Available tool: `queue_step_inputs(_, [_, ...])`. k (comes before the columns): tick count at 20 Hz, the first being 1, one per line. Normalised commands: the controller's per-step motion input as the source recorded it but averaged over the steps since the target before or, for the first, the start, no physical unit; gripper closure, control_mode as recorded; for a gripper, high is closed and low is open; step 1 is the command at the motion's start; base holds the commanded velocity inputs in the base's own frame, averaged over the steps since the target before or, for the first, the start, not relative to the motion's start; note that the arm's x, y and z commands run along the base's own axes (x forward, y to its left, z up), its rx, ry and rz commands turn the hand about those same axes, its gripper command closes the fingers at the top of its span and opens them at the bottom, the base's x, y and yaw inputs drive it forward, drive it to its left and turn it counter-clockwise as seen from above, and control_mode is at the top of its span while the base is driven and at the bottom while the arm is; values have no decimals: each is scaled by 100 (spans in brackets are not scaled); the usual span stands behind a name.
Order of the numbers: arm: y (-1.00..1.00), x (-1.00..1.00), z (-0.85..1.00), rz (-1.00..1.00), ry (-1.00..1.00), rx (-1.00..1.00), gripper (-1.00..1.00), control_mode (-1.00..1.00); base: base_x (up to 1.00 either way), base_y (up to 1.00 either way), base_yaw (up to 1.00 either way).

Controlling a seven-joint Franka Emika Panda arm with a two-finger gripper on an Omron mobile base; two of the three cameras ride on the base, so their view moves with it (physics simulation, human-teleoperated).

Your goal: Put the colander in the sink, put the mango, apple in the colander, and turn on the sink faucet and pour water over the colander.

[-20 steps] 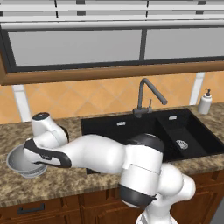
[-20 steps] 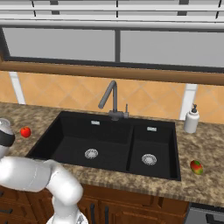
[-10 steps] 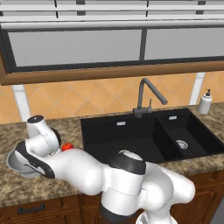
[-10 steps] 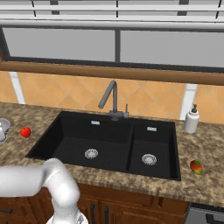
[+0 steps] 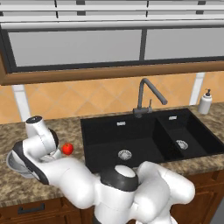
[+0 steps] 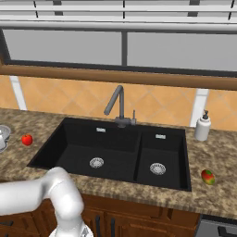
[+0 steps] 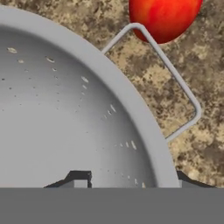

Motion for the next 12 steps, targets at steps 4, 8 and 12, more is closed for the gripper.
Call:
queue_step_inputs(4, [0, -9, -13, -5, -4, 0, 100, -100, 0, 0, 0])
queue_step_inputs(8, [0, -31, 32, -14, -22, 6, 100, -100, 0, 0, 0])
queue_step_inputs(12, [0, -22, 69, -19, -23, 10, 100, -100, 0, 0, 0])
